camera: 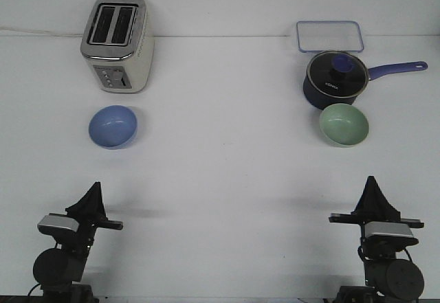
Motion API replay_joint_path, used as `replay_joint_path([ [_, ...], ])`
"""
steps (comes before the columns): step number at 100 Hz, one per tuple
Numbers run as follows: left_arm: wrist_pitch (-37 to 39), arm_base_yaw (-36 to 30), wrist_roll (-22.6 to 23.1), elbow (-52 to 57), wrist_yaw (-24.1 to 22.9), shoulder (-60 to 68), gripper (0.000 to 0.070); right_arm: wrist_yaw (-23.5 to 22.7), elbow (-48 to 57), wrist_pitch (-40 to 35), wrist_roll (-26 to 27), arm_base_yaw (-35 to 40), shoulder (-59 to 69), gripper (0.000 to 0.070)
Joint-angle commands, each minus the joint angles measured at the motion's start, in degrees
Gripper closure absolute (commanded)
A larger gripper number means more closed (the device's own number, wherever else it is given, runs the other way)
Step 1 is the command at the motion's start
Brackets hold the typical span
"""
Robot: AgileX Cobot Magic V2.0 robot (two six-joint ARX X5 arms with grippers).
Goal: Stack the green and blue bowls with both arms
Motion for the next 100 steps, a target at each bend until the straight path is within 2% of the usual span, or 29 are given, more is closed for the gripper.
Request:
replay_joint_path([
  [1, 0.6, 0.0, 0.6, -1.1, 0.1, -0.1, 0.0690, 0.8, 4.3, -3.7, 0.6, 0.0, 3.1, 0.0700],
  [12, 0.6, 0.0, 0.6, -1.1, 0.1, -0.1, 0.0690, 0.8, 12.9, -11.3, 0.6, 0.0, 10.6, 0.0700],
  [23, 0.6, 0.0, -1.9, -1.1, 0.1, -0.1, 0.0690, 0.8, 21.8, -19.7, 0.6, 0.0, 18.8, 0.0700],
  [36, 0.6, 0.0, -2.6, -1.1, 0.1, -0.1, 0.0690, 0.7, 31.5, -29.5, 0.6, 0.0, 28.3, 0.0700],
  [51, 0.6, 0.0, -2.6, -1.1, 0.1, -0.1, 0.0690, 0.2, 39.0, -37.4, 0.6, 0.0, 37.2, 0.0700],
  [70, 0.6, 0.0, -2.6, -1.1, 0.1, -0.1, 0.0690, 0.1, 41.3, -40.8, 0.8, 0.0, 43.5, 0.0700],
  [100, 0.6, 0.0, -2.6, -1.1, 0.1, -0.1, 0.0690, 0.2, 41.3, -42.6, 2.2, 0.0, 44.9, 0.0685],
])
